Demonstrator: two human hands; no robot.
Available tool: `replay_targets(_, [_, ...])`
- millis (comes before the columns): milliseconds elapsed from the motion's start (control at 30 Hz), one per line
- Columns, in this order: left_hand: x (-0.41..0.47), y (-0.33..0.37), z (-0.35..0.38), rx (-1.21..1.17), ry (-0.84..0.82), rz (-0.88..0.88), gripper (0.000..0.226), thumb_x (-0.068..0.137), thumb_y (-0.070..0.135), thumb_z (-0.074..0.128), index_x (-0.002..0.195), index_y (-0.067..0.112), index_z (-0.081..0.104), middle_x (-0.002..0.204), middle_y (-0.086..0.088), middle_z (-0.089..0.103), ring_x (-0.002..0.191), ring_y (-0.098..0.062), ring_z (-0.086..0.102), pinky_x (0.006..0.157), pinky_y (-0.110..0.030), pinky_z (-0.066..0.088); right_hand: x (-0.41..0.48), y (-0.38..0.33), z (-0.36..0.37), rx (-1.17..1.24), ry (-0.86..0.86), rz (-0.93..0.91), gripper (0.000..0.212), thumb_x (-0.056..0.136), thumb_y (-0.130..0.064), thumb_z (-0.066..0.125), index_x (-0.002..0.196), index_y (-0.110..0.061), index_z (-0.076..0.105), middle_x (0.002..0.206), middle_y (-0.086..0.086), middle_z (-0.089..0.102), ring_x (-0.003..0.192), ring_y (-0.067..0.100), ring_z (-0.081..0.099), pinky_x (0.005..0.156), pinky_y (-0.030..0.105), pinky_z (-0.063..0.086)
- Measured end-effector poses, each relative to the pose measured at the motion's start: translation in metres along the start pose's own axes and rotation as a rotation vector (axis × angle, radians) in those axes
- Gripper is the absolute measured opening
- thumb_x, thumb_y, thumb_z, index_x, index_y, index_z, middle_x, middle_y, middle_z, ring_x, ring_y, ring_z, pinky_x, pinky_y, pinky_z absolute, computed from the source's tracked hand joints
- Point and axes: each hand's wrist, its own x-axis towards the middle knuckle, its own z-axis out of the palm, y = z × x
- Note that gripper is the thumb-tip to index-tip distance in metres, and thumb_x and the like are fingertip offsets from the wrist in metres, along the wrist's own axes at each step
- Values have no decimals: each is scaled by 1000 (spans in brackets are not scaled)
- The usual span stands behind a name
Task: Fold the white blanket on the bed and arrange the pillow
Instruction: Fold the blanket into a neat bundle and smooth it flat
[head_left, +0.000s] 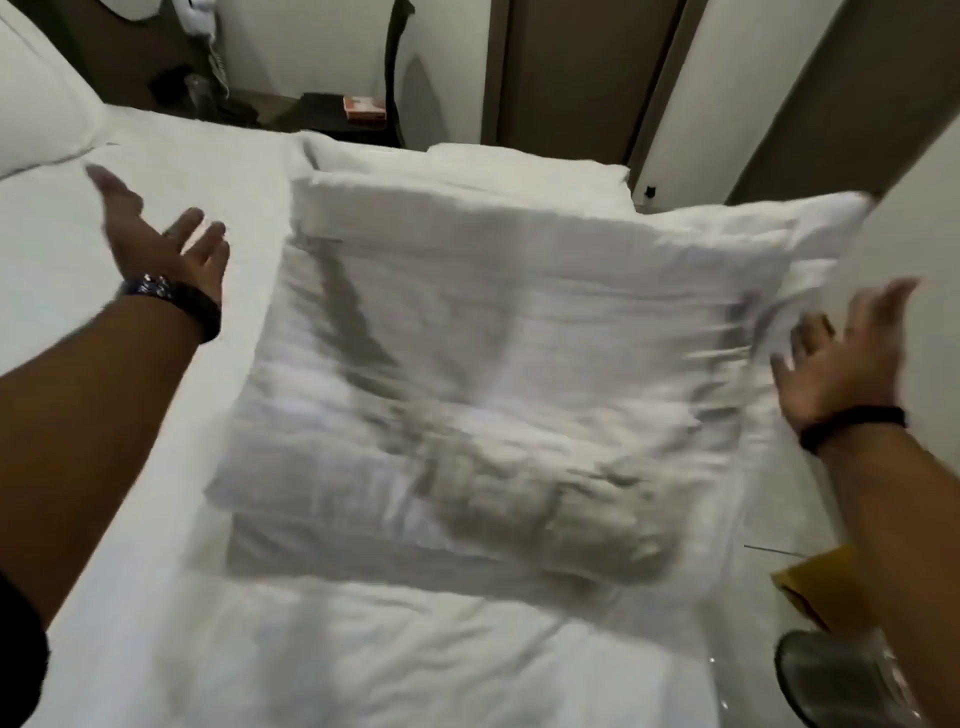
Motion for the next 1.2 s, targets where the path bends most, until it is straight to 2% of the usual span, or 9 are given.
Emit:
replay_targets(67, [11, -47, 2, 302, -12, 81, 39, 100, 43, 40, 124, 14, 49, 128, -10, 57, 106, -12, 59, 70, -12, 42, 17, 44, 14, -474, -80, -57, 79, 78, -70, 50, 146, -33, 31, 152, -5, 34, 137, 13, 33, 117, 41, 19])
replay_targets(133, [14, -112, -10, 793, -140, 216, 40, 100, 31, 51, 136, 14, 46, 144, -14, 48, 121, -12, 48, 83, -9, 38, 28, 103, 21, -878, -197, -87, 90, 74, -73, 56, 147, -31, 28, 155, -5, 28, 141, 15, 26, 117, 36, 19])
replay_targets(267, [15, -215, -67, 1625, -456, 12, 96, 77, 83, 42, 153, 34, 9, 162, 0, 11, 147, -17, 16, 118, -38, 16, 40, 217, 5, -1518, -390, 25, 96, 66, -92, 29, 147, -46, 4, 160, -5, 0, 147, 17, -2, 115, 49, 2])
replay_targets(333, [24, -242, -98, 1786, -422, -88, 103, 71, 91, 26, 153, 34, 2, 163, -1, 2, 150, -21, 6, 121, -44, 8, 47, 255, -6, -1676, -426, 15, 100, 61, -97, 17, 146, -47, -1, 160, -5, -6, 146, 17, -7, 115, 53, -1])
replay_targets(567, [34, -290, -126, 1912, -209, 57, 93, 81, 82, 18, 154, 28, 0, 163, -4, 4, 149, -27, 6, 118, -48, 8, 93, 313, -10, -1795, -446, -123, 96, 64, -94, 4, 145, -46, -8, 160, 1, -13, 146, 21, -11, 113, 57, -6])
replay_targets(900, [25, -286, -127, 1909, -242, 99, 99, 76, 88, 16, 154, 28, 2, 163, -2, 4, 149, -24, 5, 118, -48, 8, 91, 308, -8, -1848, -449, -93, 96, 63, -95, 0, 143, -46, -16, 157, -2, -22, 144, 19, -20, 112, 57, -12])
replay_targets(967, [16, -283, -129, 1922, -331, 201, 99, 73, 87, 11, 154, 31, 2, 163, 1, 2, 149, -23, 4, 118, -48, 6, 86, 307, -9, -1855, -450, -84, 96, 62, -95, -1, 143, -46, -17, 157, -2, -23, 144, 18, -21, 111, 56, -13])
replay_targets(1067, [-6, -273, -134, 1817, -696, 410, 94, 72, 90, 10, 150, 41, -4, 161, 7, 0, 149, -17, 2, 117, -47, 7, 75, 303, -14, -1843, -448, -78, 97, 61, -96, -1, 143, -46, -16, 157, -3, -22, 144, 18, -21, 112, 56, -12])
replay_targets(1200, [-27, -257, -143, 1855, -962, 434, 113, 57, 100, 27, 148, 47, -13, 160, 10, -2, 149, -16, 1, 119, -44, 7, 53, 294, -23, -1813, -464, -17, 100, 60, -97, 2, 144, -46, -13, 158, -4, -20, 144, 16, -19, 113, 56, -10])
